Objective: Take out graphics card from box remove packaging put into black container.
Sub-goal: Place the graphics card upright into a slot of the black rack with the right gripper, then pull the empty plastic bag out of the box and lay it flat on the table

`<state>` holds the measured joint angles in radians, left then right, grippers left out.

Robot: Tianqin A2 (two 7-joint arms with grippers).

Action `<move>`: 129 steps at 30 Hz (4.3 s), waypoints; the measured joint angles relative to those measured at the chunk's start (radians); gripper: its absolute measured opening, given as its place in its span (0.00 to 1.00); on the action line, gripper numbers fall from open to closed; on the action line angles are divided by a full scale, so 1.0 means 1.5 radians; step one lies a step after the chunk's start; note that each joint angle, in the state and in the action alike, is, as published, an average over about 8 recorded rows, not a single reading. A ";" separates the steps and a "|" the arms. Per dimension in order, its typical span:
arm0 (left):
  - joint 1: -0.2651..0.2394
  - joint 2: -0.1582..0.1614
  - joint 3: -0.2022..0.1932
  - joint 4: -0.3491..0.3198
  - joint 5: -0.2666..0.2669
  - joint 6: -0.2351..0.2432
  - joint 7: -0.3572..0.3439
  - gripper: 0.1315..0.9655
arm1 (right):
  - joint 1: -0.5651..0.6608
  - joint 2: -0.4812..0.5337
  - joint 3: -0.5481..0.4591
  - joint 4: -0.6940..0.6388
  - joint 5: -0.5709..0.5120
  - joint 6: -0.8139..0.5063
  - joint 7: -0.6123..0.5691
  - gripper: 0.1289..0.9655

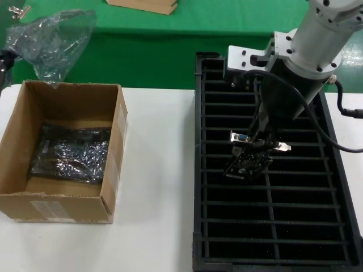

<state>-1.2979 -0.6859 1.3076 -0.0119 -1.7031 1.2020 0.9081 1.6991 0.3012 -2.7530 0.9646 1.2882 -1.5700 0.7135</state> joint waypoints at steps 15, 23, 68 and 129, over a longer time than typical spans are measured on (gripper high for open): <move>0.008 -0.009 -0.005 0.000 -0.002 0.005 -0.001 0.01 | -0.023 0.001 0.000 0.017 -0.012 0.000 0.011 0.09; 0.011 -0.012 -0.007 -0.001 -0.004 0.011 -0.002 0.01 | -0.031 -0.009 0.000 0.009 -0.033 0.000 -0.010 0.09; 0.023 -0.029 -0.007 -0.003 -0.002 0.035 -0.003 0.01 | -0.089 -0.127 0.079 -0.081 -0.186 0.000 -0.098 0.09; 0.021 -0.015 -0.005 -0.007 0.000 0.043 0.001 0.01 | -0.073 -0.101 0.127 -0.033 -0.206 0.010 -0.077 0.07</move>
<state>-1.2657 -0.7081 1.3002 -0.0217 -1.7032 1.2657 0.9102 1.5898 0.1496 -2.5620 0.9145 0.9798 -1.5544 0.5975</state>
